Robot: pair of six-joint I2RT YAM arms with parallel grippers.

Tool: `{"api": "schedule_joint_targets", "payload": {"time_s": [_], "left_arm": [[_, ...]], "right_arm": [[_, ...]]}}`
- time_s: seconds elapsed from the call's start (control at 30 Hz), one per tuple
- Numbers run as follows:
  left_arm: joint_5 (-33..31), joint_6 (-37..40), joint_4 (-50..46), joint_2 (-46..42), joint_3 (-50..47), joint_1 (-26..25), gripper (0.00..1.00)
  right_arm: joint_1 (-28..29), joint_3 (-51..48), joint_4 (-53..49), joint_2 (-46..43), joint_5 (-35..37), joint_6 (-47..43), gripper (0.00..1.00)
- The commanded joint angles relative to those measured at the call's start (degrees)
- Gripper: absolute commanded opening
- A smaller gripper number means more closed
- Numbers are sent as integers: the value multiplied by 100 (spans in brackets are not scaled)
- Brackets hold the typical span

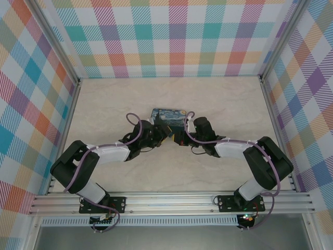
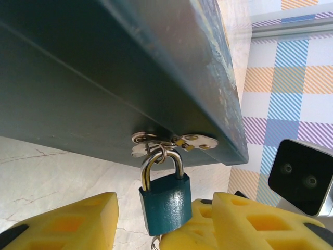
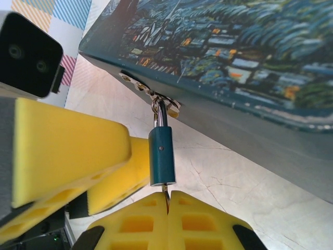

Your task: Unlock the padlock with the key

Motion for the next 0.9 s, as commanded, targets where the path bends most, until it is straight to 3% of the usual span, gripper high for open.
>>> {"api": "schedule_joint_targets", "payload": {"time_s": [0.0,0.43,0.87], "left_arm": [[-58,-201,417,147,-5,-115,49],[-343,-501,791,426,23,-247,28],[-691,-562,649,319,-91,-256,32]], "right_arm": [[55,192,109,15,-168,323,0],[94,138,104,59,-117,775,0],[89,94,59,51,-25,922,0]]}}
